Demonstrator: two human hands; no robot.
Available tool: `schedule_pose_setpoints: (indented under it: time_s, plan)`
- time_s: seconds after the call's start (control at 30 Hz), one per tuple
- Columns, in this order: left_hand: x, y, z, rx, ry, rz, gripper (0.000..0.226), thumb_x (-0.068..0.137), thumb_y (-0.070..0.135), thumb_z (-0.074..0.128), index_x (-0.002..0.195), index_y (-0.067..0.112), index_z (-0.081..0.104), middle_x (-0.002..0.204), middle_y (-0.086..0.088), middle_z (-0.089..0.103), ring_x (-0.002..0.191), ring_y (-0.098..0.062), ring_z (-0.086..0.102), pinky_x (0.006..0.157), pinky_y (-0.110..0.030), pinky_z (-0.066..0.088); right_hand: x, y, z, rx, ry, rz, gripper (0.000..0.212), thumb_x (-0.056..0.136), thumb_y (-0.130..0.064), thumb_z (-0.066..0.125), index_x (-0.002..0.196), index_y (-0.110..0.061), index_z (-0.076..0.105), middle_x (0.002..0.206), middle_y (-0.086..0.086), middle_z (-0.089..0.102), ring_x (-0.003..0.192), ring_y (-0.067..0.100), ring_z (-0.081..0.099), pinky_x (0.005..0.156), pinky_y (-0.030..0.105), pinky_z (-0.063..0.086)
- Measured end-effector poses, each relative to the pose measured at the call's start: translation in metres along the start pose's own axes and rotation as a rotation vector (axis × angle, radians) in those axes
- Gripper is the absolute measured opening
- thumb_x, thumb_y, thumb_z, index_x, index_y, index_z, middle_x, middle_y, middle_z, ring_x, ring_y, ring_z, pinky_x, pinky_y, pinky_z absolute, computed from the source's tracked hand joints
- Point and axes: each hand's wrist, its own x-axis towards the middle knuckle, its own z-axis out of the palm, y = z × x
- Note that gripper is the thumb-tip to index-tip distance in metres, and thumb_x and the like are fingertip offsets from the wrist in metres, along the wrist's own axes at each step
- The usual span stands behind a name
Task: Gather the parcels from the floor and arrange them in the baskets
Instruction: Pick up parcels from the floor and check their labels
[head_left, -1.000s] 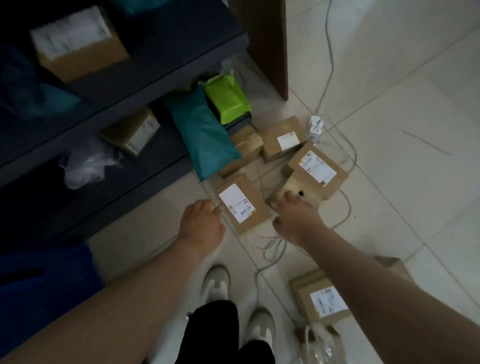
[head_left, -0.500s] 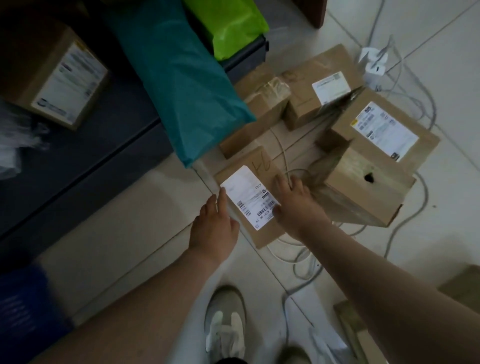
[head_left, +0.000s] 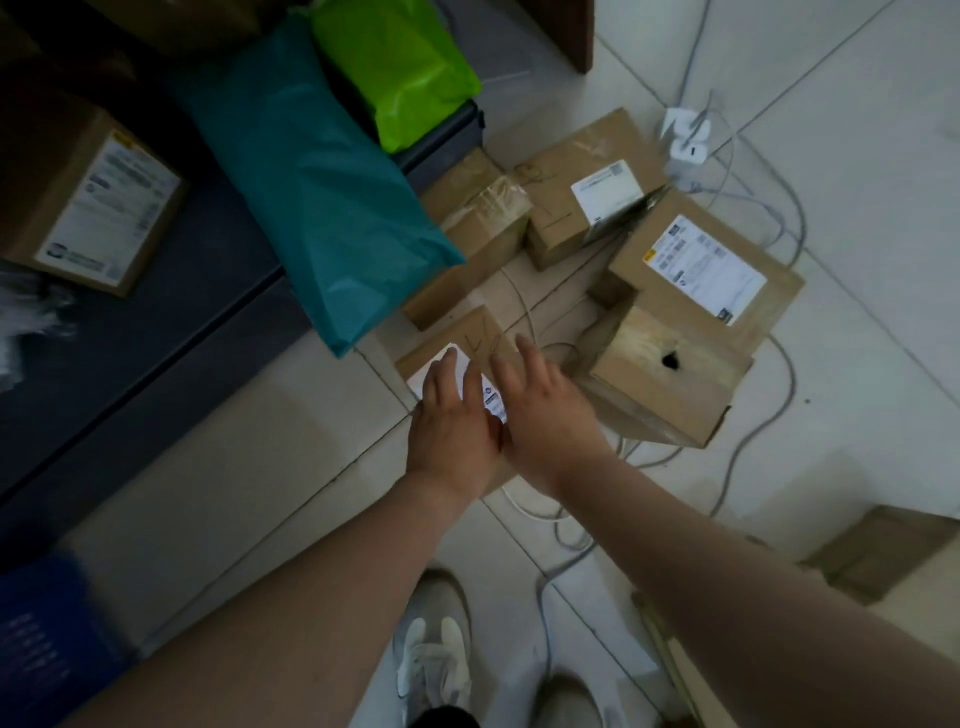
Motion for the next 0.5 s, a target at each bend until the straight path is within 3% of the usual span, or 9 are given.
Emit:
schedule_pose_setpoints:
  time_s: [0.17,0.37,0.5]
  plan:
    - [0.008,0.045,-0.032,-0.13,0.004,0.075,0.061,0.099,0.027,0.044,0.152,0.01,0.021,0.158,-0.014,0.016,0.145,-0.029,0.019,0.111,-0.039,0.037,-0.015,0.026,-0.041,-0.026,0.114,0.126,0.065,0.096,-0.031,0.049,0.153,-0.016,0.022,0.163,0.018,0.006,0.148,0.035,0.018,0.117,0.043,0.024]
    - [0.008,0.099,-0.036,-0.345,-0.021,0.101,0.056,0.101,0.023,0.041,0.152,0.01,0.022,0.16,-0.01,0.015,0.146,-0.026,0.019,0.115,-0.039,0.028,-0.04,0.075,-0.049,-0.048,0.324,0.377,0.066,0.086,-0.025,0.057,0.145,-0.007,0.038,0.155,0.028,0.026,0.139,0.045,0.033,0.114,0.052,0.026]
    - [0.016,0.118,-0.034,-0.661,-0.212,-0.005,0.065,0.1,0.024,0.041,0.156,0.02,0.009,0.164,-0.001,0.008,0.149,-0.021,0.014,0.12,-0.04,0.021,-0.051,0.101,-0.035,0.12,0.325,0.658,0.069,0.098,-0.041,0.04,0.154,-0.011,0.014,0.158,0.03,0.011,0.142,0.048,0.025,0.114,0.056,0.028]
